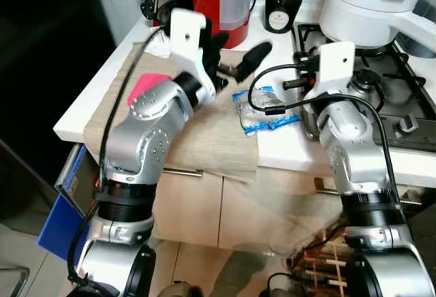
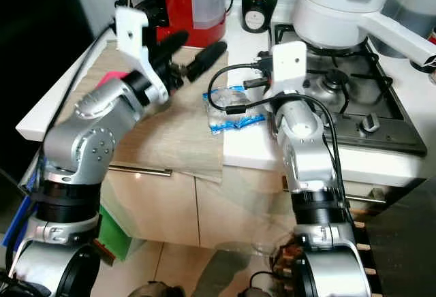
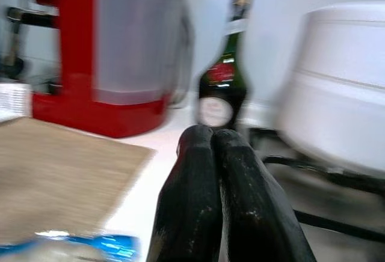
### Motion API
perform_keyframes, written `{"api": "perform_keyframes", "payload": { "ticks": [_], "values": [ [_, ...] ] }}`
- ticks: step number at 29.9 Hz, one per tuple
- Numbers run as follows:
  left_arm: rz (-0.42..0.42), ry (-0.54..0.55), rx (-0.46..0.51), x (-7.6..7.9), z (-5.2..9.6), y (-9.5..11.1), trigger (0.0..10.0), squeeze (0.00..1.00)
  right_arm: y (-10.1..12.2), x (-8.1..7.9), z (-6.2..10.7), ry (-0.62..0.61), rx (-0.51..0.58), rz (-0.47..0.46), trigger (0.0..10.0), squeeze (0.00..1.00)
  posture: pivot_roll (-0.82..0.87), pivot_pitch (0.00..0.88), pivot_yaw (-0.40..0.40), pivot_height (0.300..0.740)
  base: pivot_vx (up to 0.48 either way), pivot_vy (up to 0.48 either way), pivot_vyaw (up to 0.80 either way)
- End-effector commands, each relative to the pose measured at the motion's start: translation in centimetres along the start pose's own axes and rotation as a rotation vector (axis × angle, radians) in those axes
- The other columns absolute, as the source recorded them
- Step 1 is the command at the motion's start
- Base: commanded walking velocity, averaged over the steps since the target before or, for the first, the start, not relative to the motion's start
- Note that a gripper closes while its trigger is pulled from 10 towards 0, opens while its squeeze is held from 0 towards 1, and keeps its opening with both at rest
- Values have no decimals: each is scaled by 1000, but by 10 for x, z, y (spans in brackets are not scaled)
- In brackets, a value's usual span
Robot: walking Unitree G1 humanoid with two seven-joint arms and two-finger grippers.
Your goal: Restocking fridge
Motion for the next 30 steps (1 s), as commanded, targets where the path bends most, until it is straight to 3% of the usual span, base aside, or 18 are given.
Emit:
{"api": "perform_keyframes", "payload": {
  "ticks": [1,3,8,18,19,20,21,25,30],
  "values": [
    [-88,54,32,-5,6,10,10000,1000,16,1,5,-41,116,48,10000,322,-43,0,4,740,0,0,0],
    [-137,71,32,-4,10,10,10000,1000,14,-1,9,-54,131,50,10000,329,-37,0,1,740,0,0,0],
    [-136,99,-27,-4,12,-8,10000,1000,8,-17,5,-21,130,76,10000,349,-35,0,0,740,0,0,0],
    [-150,92,-15,-9,6,-6,10000,1000,15,-21,-5,-24,173,76,10000,380,-37,0,9,740,0,0,-769],
    [-142,101,-17,-11,5,-6,10000,490,15,-21,-5,-24,177,71,10000,380,-37,0,9,740,0,0,-756],
    [-136,110,-18,-12,5,-6,10000,490,16,-21,-5,-23,180,68,10000,380,-40,0,13,740,0,0,-756],
    [-118,141,-34,-17,3,-8,10000,0,16,-22,-6,-20,181,63,10000,353,-42,0,15,740,0,0,-775],
    [-84,212,-82,-31,2,-17,10000,0,13,-26,-6,-3,173,65,10000,337,-47,0,20,740,0,0,-194],
    [-92,202,-97,-37,3,-22,10000,0,8,-29,-1,3,163,74,10000,349,-54,0,27,740,0,94,0]
  ]
}}
Point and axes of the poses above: a point about 5 cm out from each wrist's last joint towards the gripper, its own z axis pointing back from the gripper into the wrist, its own y axis along the axis of the wrist's last joint, x = y × z, the point moved 1 cm from there along -z, pointing out of the wrist towards the gripper, and after that the axes turned 11 degrees about -z, right-handed, at the moved point
